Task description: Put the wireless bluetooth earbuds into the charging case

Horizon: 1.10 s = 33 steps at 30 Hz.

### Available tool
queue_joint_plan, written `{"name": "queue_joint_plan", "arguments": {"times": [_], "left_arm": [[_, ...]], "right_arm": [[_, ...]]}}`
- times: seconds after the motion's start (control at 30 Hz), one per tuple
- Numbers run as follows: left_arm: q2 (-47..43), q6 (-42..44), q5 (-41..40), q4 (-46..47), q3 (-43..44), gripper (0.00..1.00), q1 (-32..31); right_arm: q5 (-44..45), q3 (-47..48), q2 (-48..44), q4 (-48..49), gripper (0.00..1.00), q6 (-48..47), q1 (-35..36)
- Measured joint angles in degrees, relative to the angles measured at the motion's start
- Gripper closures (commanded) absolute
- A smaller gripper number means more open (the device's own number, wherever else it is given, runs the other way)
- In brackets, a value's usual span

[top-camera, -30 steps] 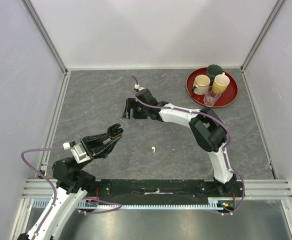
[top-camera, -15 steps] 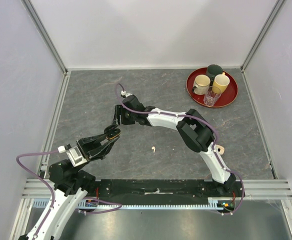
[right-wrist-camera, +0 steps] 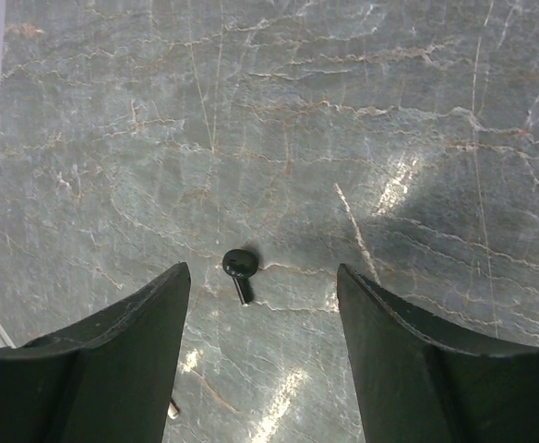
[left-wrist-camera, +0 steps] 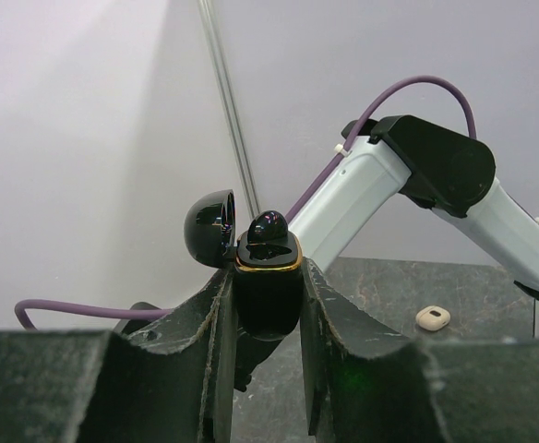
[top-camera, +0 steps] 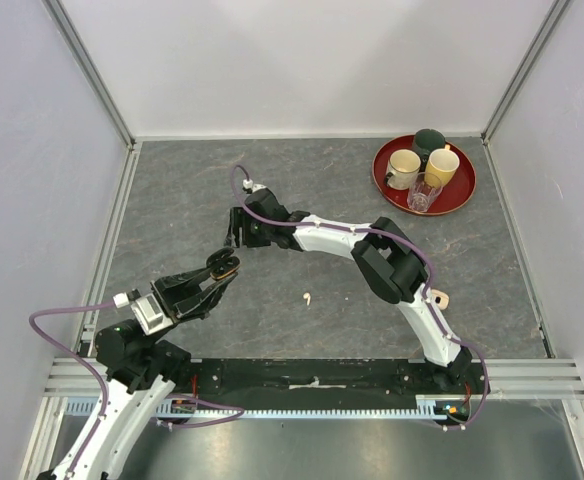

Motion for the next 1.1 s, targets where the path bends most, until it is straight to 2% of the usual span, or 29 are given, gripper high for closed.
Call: {"name": "queue_joint_plan", "arguments": {"times": [0.43, 0.73, 1.1], "left_arm": [[-0.8, 0.0, 0.0, -1.3, 1.0, 0.98, 0.0], [-1.9, 0.4, -0.1, -2.4, 1.2, 0.98, 0.0], [-2.0, 0.4, -0.1, -3.0, 1.2, 0.98, 0.0]], "right_arm": [[3.6, 2.2, 0.0, -0.9, 0.32, -1.6, 1.8], [8.7, 4.5, 0.5, -2.9, 0.39, -3.3, 5.1], [11.7, 6.1, 2.9, -4.4, 0.47, -3.9, 5.4]]}}
